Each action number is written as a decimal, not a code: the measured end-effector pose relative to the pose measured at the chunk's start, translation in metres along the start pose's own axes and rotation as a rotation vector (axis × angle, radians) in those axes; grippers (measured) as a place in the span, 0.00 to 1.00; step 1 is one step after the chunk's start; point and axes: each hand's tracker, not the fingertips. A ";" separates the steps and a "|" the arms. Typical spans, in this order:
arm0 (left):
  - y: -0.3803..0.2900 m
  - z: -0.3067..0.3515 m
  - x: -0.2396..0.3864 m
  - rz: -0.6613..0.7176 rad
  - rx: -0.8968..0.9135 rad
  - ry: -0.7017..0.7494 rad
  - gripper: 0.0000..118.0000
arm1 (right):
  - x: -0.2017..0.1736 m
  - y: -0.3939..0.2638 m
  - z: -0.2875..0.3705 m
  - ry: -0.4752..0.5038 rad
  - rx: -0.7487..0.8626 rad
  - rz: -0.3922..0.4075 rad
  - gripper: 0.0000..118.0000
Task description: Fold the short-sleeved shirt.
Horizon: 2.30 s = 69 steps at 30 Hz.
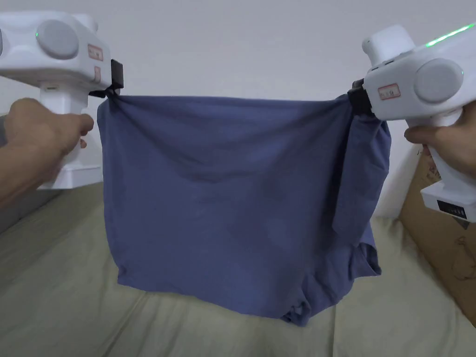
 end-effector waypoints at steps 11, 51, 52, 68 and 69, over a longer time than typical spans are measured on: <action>-0.177 0.041 -0.056 -0.003 -0.184 -0.070 0.00 | -0.097 -0.132 0.053 0.256 -0.121 0.095 0.07; -0.347 0.339 -0.037 0.207 -0.088 -0.349 0.00 | -0.187 -0.325 0.345 0.177 0.055 -0.876 0.18; -0.349 0.343 -0.029 0.185 -0.079 -0.282 0.00 | -0.190 -0.323 0.347 0.157 0.039 -0.841 0.00; -0.369 0.305 -0.010 0.137 -0.136 -0.278 0.00 | -0.101 -0.345 0.125 0.203 -0.260 -0.810 0.21; -0.370 0.300 -0.010 0.152 -0.144 -0.282 0.00 | -0.094 -0.353 0.080 0.158 -0.359 -0.815 0.59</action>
